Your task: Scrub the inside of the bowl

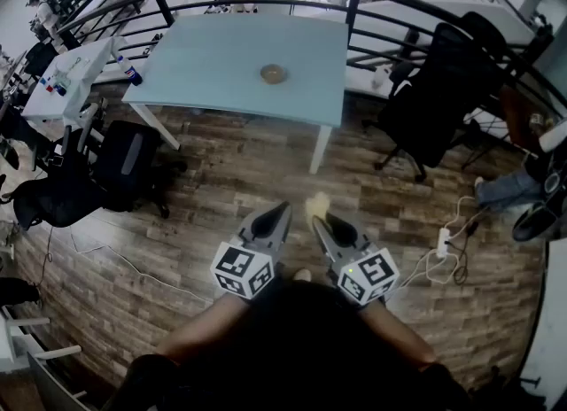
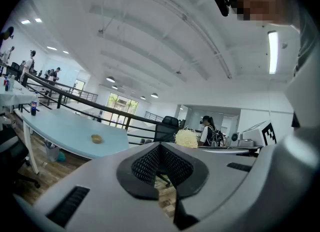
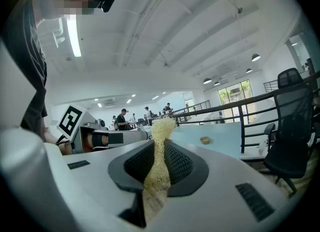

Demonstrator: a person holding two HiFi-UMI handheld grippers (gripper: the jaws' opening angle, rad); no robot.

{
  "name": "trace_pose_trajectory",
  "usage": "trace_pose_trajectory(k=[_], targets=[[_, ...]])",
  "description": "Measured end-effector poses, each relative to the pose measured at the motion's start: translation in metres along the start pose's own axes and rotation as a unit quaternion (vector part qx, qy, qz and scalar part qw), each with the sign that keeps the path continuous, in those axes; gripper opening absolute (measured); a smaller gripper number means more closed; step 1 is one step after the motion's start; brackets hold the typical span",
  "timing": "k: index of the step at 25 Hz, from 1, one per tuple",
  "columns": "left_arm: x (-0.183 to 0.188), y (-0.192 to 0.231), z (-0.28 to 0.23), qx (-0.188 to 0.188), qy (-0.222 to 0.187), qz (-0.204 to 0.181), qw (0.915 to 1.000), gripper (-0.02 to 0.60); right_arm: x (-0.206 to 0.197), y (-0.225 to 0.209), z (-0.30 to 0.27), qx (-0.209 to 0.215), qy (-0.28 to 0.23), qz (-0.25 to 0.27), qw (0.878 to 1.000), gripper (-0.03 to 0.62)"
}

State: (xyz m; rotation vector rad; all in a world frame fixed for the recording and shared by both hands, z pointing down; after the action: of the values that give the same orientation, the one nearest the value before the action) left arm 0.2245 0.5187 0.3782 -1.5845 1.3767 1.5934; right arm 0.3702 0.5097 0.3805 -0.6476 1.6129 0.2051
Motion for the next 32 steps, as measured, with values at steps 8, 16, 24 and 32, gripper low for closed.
trace_pose_trajectory(k=[8, 16, 24, 32], targets=[[-0.006, -0.006, -0.003, -0.008, 0.0, 0.002, 1.0, -0.003, -0.005, -0.004, 0.011, -0.011, -0.005, -0.003, 1.0, 0.066], [-0.006, 0.002, -0.005, -0.02, 0.001, 0.006, 0.9998, -0.003, -0.002, -0.001, 0.001, -0.004, -0.009, -0.006, 1.0, 0.066], [0.006, 0.038, -0.006, -0.012, -0.005, 0.011, 0.9999, -0.002, 0.005, -0.004, -0.039, -0.003, -0.006, -0.005, 1.0, 0.066], [0.025, 0.115, -0.007, -0.015, -0.011, 0.021, 0.9996, -0.003, 0.01, 0.002, -0.119, 0.004, -0.002, -0.011, 1.0, 0.066]])
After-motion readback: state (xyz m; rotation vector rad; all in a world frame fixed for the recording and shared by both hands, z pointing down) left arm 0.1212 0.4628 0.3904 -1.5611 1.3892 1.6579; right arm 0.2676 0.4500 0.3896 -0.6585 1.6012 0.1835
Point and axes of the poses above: the fingertips, and each gripper's own axes: z backward along the fingers, y to its left, x out of its top, the point moved 6 cm from there along z, backward along the fingers, and after that the axes turned 3 degrees about x, right-handed, at the moved point
